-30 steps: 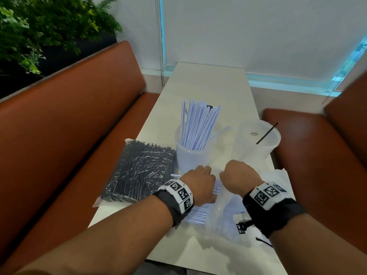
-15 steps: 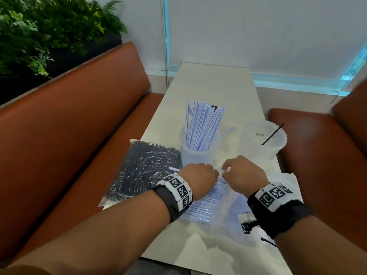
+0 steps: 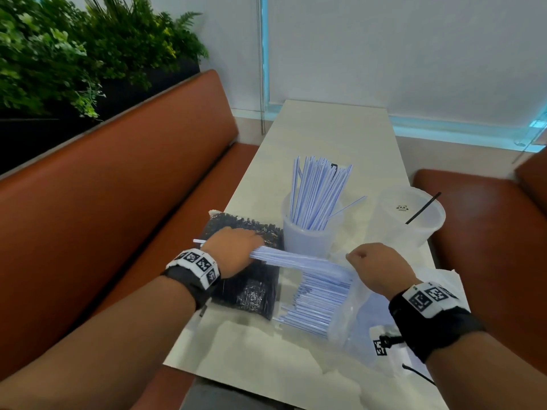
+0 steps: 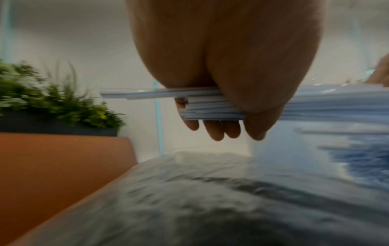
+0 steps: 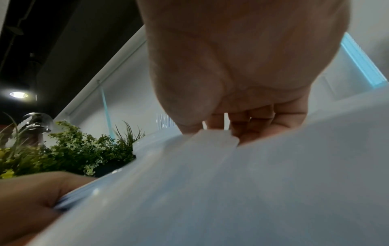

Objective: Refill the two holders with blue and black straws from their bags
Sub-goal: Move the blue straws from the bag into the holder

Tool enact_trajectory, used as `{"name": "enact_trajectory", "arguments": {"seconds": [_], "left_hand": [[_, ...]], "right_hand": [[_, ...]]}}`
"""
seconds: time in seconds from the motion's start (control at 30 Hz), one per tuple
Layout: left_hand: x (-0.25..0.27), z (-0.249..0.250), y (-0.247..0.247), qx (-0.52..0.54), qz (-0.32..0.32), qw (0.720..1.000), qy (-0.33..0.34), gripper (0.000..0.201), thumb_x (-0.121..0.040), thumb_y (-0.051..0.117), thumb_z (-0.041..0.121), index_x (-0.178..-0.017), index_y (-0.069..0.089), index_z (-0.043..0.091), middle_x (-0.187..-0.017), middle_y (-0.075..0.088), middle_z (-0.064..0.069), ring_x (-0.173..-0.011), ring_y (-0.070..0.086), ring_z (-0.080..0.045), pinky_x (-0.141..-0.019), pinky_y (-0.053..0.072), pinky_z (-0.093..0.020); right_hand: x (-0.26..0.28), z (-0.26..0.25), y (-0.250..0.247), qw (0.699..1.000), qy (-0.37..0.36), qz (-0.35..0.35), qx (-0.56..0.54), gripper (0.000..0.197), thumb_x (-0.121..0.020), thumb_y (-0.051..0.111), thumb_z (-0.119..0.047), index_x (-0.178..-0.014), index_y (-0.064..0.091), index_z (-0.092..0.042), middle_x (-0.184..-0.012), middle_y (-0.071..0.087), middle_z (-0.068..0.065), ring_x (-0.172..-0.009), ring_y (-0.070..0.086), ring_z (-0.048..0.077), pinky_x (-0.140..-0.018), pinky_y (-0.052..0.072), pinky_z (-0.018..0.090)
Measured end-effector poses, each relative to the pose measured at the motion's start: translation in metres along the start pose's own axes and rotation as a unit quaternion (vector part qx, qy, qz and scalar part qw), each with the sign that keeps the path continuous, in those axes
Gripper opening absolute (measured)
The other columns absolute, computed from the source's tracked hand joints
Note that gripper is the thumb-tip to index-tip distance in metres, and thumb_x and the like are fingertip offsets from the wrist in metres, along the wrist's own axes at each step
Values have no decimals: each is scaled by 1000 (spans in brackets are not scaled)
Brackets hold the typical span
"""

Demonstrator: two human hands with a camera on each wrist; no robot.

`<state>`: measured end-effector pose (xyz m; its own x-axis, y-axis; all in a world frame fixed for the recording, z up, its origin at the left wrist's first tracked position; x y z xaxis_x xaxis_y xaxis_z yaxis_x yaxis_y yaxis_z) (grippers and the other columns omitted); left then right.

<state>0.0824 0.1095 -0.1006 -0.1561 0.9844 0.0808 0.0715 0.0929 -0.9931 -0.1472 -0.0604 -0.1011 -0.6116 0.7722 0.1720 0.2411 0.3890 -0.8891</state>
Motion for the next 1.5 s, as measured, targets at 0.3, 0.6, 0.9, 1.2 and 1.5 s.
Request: {"name": "enact_trajectory", "arguments": {"seconds": [0.3,0.6,0.9,1.2,1.5], "left_hand": [[0,-7,-21,69,72,995,-7,19,-95,60,33,-112,60,25,-106,67,4,-94,63,-21,-83,46,-36],[-23,49,-58,72,120,990,17,19,-94,57,29,-111,56,21,-98,65,-1,-84,65,-26,-67,50,-35],[-24,74,-100,257,191,947,12,15,-96,59,27,-111,58,29,-85,62,6,-74,62,-20,-67,56,-39],[-16,66,-182,792,366,483,70,17,-89,69,9,-88,67,27,-75,62,-5,-70,65,-24,-74,55,-34],[-30,72,-159,824,341,453,11,11,-92,63,3,-92,58,13,-71,61,-10,-64,63,-24,-67,55,-34]], "right_hand": [[14,-24,-45,885,-31,131,-447,55,-92,37,-67,-104,74,-29,-104,74,-5,-103,66,10,-89,47,33],[13,-28,-64,832,-35,145,-534,47,-101,43,-46,-93,79,-15,-96,79,3,-97,73,20,-99,52,47],[11,-33,-59,756,-5,101,-647,56,-104,41,-49,-85,80,-14,-99,78,11,-95,74,20,-85,53,37],[24,-71,-7,676,85,-70,-728,70,-102,38,-60,-123,63,3,-111,72,19,-104,72,36,-96,56,50],[27,-87,-12,681,19,-121,-722,63,-105,40,-48,-125,63,7,-109,68,25,-102,68,32,-101,54,49]]}}
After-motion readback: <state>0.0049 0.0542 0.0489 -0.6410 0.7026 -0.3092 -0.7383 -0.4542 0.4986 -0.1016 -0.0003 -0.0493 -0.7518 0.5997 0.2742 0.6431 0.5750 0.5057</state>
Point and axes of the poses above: each hand's wrist, its own x-axis away from the middle knuckle, its own y-axis out of the palm, z = x × y, the point moved 8 cm from there along -x, towards the middle knuckle
